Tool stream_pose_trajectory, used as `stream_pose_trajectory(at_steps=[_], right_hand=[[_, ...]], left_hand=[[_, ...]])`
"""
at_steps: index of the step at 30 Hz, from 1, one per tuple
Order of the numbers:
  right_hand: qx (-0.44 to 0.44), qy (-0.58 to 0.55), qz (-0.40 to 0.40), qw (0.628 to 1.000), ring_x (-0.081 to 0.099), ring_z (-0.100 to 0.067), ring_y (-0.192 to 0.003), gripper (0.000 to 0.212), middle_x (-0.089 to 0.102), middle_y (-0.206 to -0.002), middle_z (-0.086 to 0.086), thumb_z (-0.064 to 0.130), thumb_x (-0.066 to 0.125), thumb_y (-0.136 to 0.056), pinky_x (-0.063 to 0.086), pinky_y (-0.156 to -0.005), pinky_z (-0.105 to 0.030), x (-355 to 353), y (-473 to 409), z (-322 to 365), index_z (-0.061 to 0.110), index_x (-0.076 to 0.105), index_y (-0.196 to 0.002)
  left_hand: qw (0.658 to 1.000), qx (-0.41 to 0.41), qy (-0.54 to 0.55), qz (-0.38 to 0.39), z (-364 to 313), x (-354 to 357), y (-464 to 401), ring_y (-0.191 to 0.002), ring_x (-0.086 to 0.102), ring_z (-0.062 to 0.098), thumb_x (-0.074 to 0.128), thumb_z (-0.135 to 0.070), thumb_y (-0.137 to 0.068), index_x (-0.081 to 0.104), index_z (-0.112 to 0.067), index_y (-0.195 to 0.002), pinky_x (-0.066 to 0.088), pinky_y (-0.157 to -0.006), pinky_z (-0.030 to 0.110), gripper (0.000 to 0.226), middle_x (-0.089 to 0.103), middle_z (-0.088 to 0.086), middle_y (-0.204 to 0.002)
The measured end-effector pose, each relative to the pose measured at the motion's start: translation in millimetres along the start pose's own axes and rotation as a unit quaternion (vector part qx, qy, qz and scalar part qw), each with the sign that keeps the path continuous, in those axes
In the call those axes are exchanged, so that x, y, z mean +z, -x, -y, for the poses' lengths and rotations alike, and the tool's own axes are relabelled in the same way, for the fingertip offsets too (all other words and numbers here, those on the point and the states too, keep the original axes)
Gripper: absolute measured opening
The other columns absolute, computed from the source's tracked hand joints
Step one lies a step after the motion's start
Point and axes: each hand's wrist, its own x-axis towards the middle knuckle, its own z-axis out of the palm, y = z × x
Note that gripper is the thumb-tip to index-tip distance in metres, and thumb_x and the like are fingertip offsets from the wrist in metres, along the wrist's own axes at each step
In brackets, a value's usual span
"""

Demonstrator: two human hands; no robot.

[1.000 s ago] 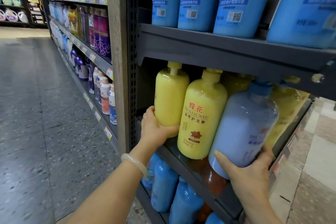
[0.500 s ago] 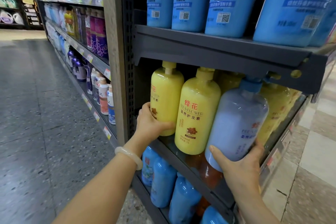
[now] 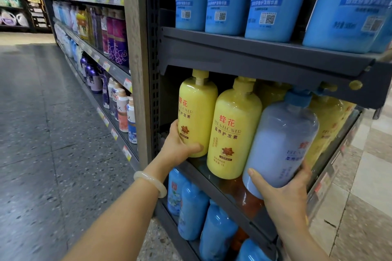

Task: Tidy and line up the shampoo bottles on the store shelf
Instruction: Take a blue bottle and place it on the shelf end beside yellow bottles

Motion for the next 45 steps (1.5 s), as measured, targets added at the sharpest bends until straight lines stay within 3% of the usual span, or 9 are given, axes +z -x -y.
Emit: stream_pose_trajectory(at_steps=[5, 8, 10, 13, 16, 24, 33, 38, 45], right_hand=[[0.001, 0.002, -0.004, 1.000, 0.046, -0.018, -0.103, 0.099, 0.043, -0.119, 0.004, 0.023, 0.086, -0.059, 0.043, -0.093, -0.042, 2, 0, -1, 0.019, 0.024, -0.137], [-0.005, 0.013, -0.011, 1.000, 0.049, -0.023, -0.108, 0.100, 0.046, -0.128, -0.003, 0.024, 0.086, -0.059, 0.043, -0.094, -0.043, 2, -1, -2, 0.019, 0.024, -0.138], [-0.005, 0.015, -0.013, 1.000, 0.049, -0.025, -0.113, 0.101, 0.046, -0.131, -0.005, 0.025, 0.086, -0.059, 0.043, -0.094, -0.043, 2, -1, -3, 0.021, 0.023, -0.138], [-0.001, 0.022, -0.017, 1.000, 0.050, -0.026, -0.116, 0.102, 0.047, -0.132, -0.004, 0.028, 0.086, -0.058, 0.043, -0.095, -0.043, 3, -2, -5, 0.023, 0.023, -0.138], [0.004, 0.026, -0.022, 0.999, 0.053, -0.025, -0.113, 0.105, 0.050, -0.129, -0.004, 0.036, 0.088, -0.052, 0.045, -0.089, -0.038, 4, -3, -6, 0.024, 0.025, -0.135], [-0.034, 0.049, -0.017, 0.998, 0.045, -0.019, -0.116, 0.105, 0.045, -0.126, -0.001, 0.039, 0.083, -0.051, 0.036, -0.090, -0.028, 1, 4, 0, 0.016, 0.027, -0.137], [-0.011, 0.005, -0.018, 1.000, 0.044, -0.008, -0.118, 0.112, 0.044, -0.129, 0.008, 0.057, 0.074, -0.042, 0.040, -0.097, -0.026, -5, 14, 1, 0.024, 0.028, -0.138], [0.044, -0.204, -0.116, 0.971, 0.055, -0.016, -0.105, 0.040, 0.058, -0.109, 0.005, 0.028, 0.068, -0.081, 0.044, -0.078, -0.009, -35, -13, -2, 0.018, 0.048, -0.115], [-0.007, 0.020, 0.037, 0.999, 0.050, -0.022, -0.119, 0.088, 0.050, -0.127, -0.004, 0.024, 0.088, -0.054, 0.043, -0.102, -0.044, -45, -108, -24, 0.028, 0.031, -0.121]], left_hand=[[0.999, 0.008, -0.028, -0.012, 5, 9, 6, -0.121, 0.040, 0.020, 0.079, -0.025, -0.059, 0.012, -0.034, -0.139, 0.039, -0.101, 0.041, 0.105, 0.036, 0.000, -0.133], [0.991, -0.018, -0.051, -0.124, -4, 23, 18, -0.137, 0.020, 0.024, 0.074, -0.020, -0.066, 0.003, -0.020, -0.146, 0.025, -0.113, 0.045, 0.107, 0.015, 0.005, -0.150], [0.977, 0.061, -0.027, -0.204, -13, 38, 42, -0.133, 0.025, 0.020, 0.064, -0.025, -0.066, 0.017, -0.014, -0.144, 0.028, -0.111, 0.039, 0.092, 0.024, 0.002, -0.142], [0.972, 0.162, -0.044, -0.162, -28, 69, 72, -0.122, 0.033, 0.009, 0.060, -0.049, -0.058, 0.030, -0.015, -0.138, 0.029, -0.105, 0.026, 0.092, 0.034, -0.006, -0.126], [0.979, 0.135, -0.080, -0.127, -27, 88, 67, -0.125, 0.029, 0.014, 0.060, -0.060, -0.048, 0.022, -0.014, -0.142, 0.025, -0.109, 0.030, 0.111, 0.032, 0.000, -0.132], [0.980, 0.122, -0.080, -0.137, -24, 85, 58, -0.104, 0.042, 0.015, 0.069, -0.055, -0.044, 0.041, -0.018, -0.122, 0.041, -0.091, 0.035, 0.091, 0.043, -0.004, -0.107], [0.969, 0.099, -0.037, -0.221, -18, 110, 90, -0.126, 0.033, 0.030, 0.070, -0.040, -0.068, 0.029, -0.014, -0.137, 0.033, -0.106, 0.051, 0.085, 0.035, 0.011, -0.132], [0.970, 0.178, -0.002, -0.163, -26, 147, 135, -0.118, 0.037, 0.013, 0.066, -0.052, -0.060, 0.036, -0.012, -0.133, 0.033, -0.100, 0.027, 0.088, 0.035, -0.003, -0.123], [0.987, 0.067, -0.055, -0.136, -44, 164, 124, -0.124, 0.036, 0.028, 0.088, -0.030, -0.052, 0.033, -0.009, -0.137, 0.035, -0.100, 0.041, 0.104, 0.039, 0.012, -0.133]])
